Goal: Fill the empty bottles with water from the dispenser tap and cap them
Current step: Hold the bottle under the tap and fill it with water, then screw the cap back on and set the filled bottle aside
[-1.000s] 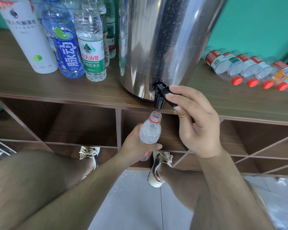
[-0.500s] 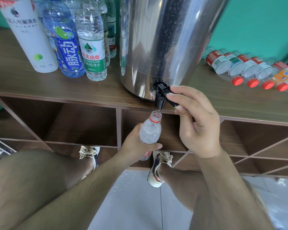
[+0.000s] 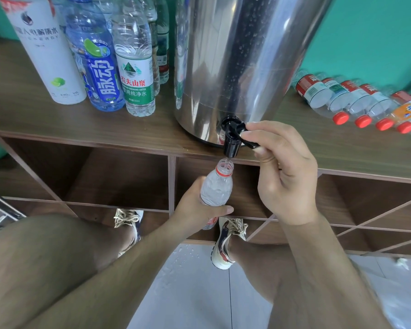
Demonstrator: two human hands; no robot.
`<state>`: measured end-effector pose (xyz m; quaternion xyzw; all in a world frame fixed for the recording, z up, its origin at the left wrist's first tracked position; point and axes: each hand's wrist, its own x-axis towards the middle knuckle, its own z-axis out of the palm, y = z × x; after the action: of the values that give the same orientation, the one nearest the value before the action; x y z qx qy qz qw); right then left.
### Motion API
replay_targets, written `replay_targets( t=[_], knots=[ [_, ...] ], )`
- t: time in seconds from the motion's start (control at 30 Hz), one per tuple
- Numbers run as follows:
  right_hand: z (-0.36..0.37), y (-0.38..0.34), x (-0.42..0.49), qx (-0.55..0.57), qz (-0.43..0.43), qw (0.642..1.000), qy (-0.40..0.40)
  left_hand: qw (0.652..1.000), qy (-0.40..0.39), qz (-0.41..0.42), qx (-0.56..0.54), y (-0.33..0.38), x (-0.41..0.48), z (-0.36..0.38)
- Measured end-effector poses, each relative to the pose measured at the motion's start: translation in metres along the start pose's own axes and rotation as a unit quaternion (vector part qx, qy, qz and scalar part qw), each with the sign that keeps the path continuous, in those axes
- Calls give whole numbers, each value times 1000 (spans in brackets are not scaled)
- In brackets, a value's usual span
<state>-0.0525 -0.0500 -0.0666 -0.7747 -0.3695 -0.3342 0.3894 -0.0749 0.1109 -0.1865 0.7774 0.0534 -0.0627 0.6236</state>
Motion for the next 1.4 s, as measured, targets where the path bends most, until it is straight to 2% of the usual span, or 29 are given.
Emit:
replay_targets(
  t=[0.23, 0.5, 0.6, 0.7, 0.8, 1.0, 1.1, 1.2, 1.3, 1.4],
  knots=[
    [5, -4, 30, -28, -1, 999, 25, 1000, 1, 1, -12, 2, 1, -2],
    [1, -1, 21, 44, 69, 996, 37, 1000, 9, 14, 10, 3, 2, -4],
    [-11, 18, 1, -5, 135, 989, 64, 1000, 14, 9, -11, 1, 3, -4],
    [-20, 48, -14, -108, 232, 965, 50, 1000, 14, 2, -17, 0, 3, -3],
    [-18, 65, -19, -149, 341, 928, -20, 1000, 12, -1, -17, 1, 2, -2],
    [-12, 72, -14, -227, 406, 880, -96, 1000, 8, 0, 5, 5, 2, 0],
    [-11, 72, -12, -221, 397, 886, -92, 1000, 4, -3, 5, 8, 1, 1],
    [-19, 69, -13, -104, 354, 925, -95, 1000, 1, -8, 7, 9, -1, 1],
    [-26, 56, -18, 9, 301, 938, -170, 1000, -2, -9, 2, 10, -3, 0],
    [-24, 45, -22, 39, 269, 935, -226, 1000, -14, -7, 19, 12, -4, 0]
  ],
)
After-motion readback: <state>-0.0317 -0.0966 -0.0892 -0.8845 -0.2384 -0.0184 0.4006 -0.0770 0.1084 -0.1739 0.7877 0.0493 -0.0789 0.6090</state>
